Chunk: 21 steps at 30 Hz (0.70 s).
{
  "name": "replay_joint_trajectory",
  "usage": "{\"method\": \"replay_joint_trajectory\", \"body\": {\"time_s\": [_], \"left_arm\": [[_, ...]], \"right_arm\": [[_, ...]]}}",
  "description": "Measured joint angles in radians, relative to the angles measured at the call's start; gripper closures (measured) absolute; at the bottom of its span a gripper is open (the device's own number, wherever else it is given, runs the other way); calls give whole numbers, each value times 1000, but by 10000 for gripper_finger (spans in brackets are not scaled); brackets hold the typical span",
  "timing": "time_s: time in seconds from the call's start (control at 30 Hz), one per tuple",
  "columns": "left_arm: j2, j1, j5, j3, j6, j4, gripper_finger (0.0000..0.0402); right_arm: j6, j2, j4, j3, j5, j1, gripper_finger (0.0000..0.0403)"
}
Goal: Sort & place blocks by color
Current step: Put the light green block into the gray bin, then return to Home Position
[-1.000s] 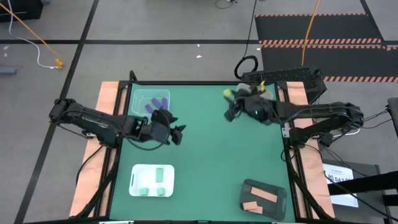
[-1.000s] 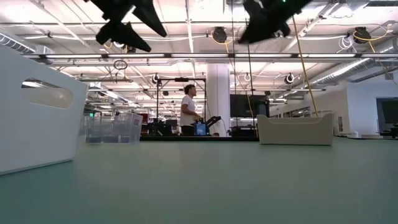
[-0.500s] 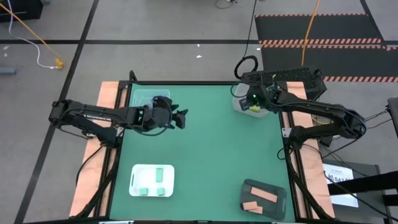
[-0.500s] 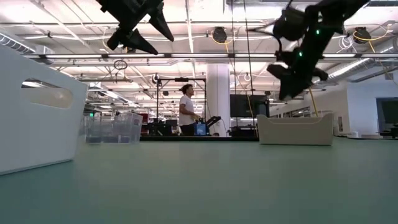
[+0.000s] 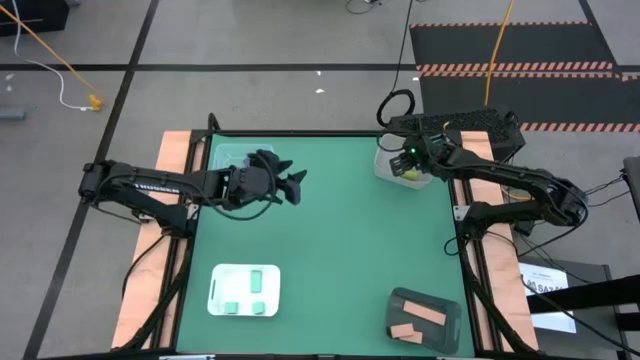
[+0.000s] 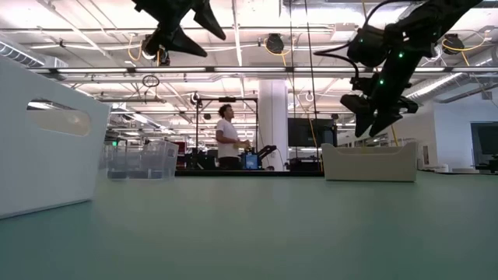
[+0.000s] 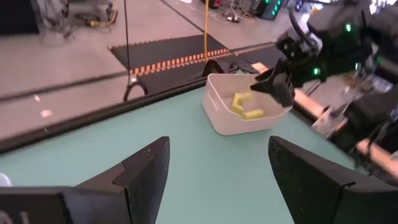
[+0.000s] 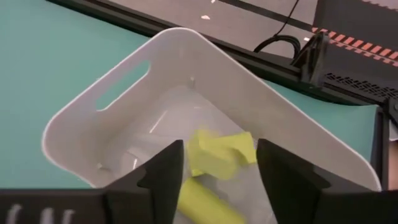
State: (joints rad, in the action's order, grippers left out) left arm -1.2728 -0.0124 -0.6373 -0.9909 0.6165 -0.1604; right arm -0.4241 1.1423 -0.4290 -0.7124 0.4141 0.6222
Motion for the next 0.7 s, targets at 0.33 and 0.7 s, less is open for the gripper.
{"method": "replay_joint_trajectory", "body": {"time_s": [0.33,0.7], "left_arm": [[0,0,14,0,-45,-3,128],[203,5,18,0,-62,-325,128]], "right_arm": [[107,-40,0,0,-1,5,142],[171,-215,14,0,-1,5,138]]}}
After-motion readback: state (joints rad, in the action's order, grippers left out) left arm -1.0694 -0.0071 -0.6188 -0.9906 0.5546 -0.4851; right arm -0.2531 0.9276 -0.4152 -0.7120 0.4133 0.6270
